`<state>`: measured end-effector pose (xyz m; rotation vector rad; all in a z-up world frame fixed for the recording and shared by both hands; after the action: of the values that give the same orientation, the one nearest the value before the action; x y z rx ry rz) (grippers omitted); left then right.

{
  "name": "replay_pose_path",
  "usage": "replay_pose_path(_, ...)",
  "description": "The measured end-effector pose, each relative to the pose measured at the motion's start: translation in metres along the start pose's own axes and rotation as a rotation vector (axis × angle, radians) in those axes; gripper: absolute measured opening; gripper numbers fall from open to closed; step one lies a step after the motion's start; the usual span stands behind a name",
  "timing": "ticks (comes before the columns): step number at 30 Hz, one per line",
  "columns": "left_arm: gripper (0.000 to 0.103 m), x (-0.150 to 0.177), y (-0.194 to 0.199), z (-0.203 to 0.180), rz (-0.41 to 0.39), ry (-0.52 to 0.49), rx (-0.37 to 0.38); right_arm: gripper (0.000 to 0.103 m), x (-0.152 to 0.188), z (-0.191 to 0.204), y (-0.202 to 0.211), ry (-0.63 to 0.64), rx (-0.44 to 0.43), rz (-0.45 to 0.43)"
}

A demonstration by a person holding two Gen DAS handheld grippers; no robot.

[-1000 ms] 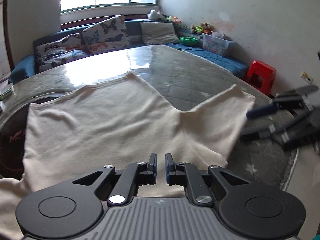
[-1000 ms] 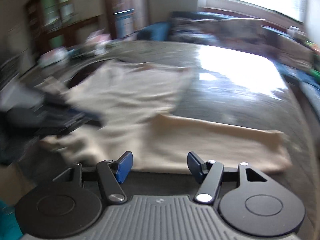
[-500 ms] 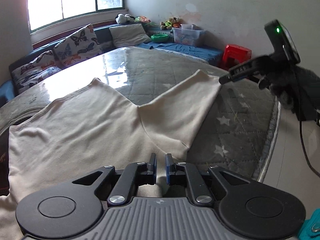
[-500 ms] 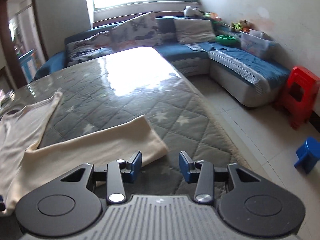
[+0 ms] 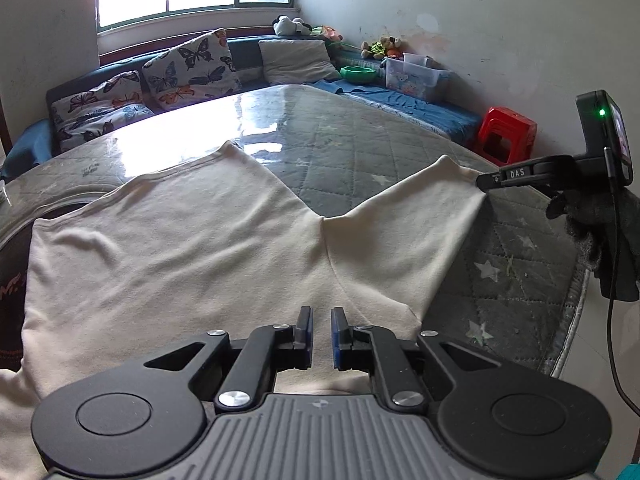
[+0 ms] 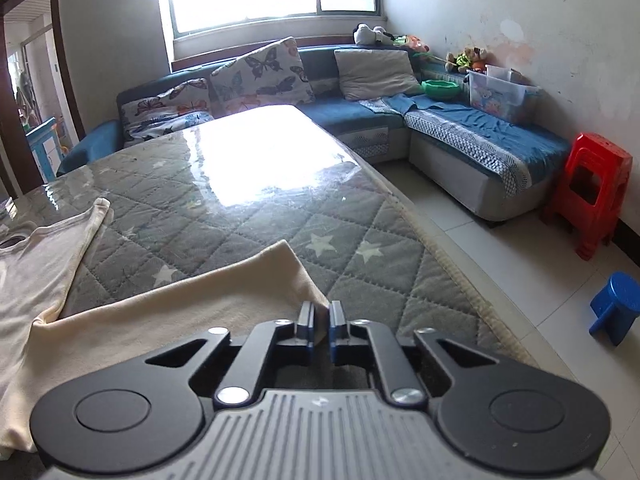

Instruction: Fold clothes

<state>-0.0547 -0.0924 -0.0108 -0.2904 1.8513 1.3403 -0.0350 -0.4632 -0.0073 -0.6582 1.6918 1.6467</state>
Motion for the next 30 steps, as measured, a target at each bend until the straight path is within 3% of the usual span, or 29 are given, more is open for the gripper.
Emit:
replay_pose_path(10, 0.014, 0.004, -0.009, -0.008, 0.011, -0.029, 0.014, 0.004, -0.025, 0.004, 0.021, 0.022, -0.027, -0.081)
replay_pose_path(14, 0.026, 0.002, -0.001, -0.002, -0.005, -0.008, 0.011, 0.004, -0.04, 0.014, 0.04, 0.046, -0.052, -0.131)
replay_pose_path(20, 0.026, 0.004, 0.022, 0.024, -0.047, 0.046, -0.025, 0.004, -0.075, 0.054, 0.083, 0.157, -0.122, -0.221)
replay_pose_path(27, 0.027, 0.021, 0.056, 0.071, -0.089, 0.144, -0.112, 0.004, -0.098, 0.138, 0.122, 0.335, -0.258, -0.302)
replay_pose_path(30, 0.035, 0.032, 0.071, 0.091, -0.105, 0.189, -0.147, 0.004, -0.097, 0.19, 0.132, 0.423, -0.343, -0.313)
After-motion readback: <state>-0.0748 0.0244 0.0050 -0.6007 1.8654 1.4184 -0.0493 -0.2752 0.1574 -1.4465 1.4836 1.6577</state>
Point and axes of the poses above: each gripper's, at about its wrist camera, not at the fingertips, and y roughly against the way its jaws point, z to its left, x to its underside, the point moved 3 cm from there along -y, roughly the way its jaws point, and after that the axes turned 4 degrees about y, right-handed, at the moved point
